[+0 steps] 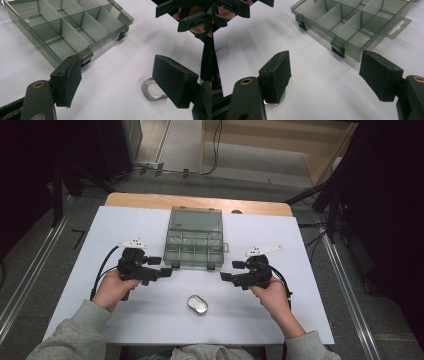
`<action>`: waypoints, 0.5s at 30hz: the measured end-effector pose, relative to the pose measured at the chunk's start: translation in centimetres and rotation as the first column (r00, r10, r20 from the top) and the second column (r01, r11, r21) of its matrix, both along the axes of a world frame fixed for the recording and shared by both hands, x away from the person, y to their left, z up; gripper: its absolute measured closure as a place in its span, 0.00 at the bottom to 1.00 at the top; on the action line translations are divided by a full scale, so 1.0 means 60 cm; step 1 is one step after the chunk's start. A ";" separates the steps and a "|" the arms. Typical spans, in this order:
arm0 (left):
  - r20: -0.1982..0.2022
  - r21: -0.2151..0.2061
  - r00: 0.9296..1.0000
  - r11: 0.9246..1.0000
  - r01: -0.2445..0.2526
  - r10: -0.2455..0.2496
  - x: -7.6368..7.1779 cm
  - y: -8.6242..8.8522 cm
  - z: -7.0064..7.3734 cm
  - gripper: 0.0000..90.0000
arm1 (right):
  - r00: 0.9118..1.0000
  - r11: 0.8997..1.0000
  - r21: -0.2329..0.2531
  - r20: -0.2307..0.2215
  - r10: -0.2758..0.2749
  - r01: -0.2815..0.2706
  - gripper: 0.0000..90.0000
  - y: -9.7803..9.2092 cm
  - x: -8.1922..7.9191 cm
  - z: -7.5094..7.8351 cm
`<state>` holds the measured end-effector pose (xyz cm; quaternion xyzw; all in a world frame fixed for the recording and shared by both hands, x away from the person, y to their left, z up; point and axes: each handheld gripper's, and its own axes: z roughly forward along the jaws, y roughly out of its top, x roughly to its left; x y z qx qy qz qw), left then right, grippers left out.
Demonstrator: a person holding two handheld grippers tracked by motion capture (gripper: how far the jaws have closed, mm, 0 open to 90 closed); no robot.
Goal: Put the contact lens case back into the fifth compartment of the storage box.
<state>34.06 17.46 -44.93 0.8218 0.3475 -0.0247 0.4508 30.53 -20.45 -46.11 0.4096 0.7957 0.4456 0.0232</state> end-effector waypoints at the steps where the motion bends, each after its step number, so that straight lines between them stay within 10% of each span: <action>1: 0.000 0.001 1.000 1.000 0.001 -0.001 -0.002 0.001 0.000 0.27 | 1.000 1.000 0.000 0.002 0.000 0.000 0.26 0.000 -0.002 -0.001; 15: -0.022 -0.021 1.000 1.000 0.007 -0.008 -0.030 0.018 -0.007 0.27 | 1.000 1.000 -0.001 -0.008 0.025 -0.025 0.26 -0.006 -0.040 -0.013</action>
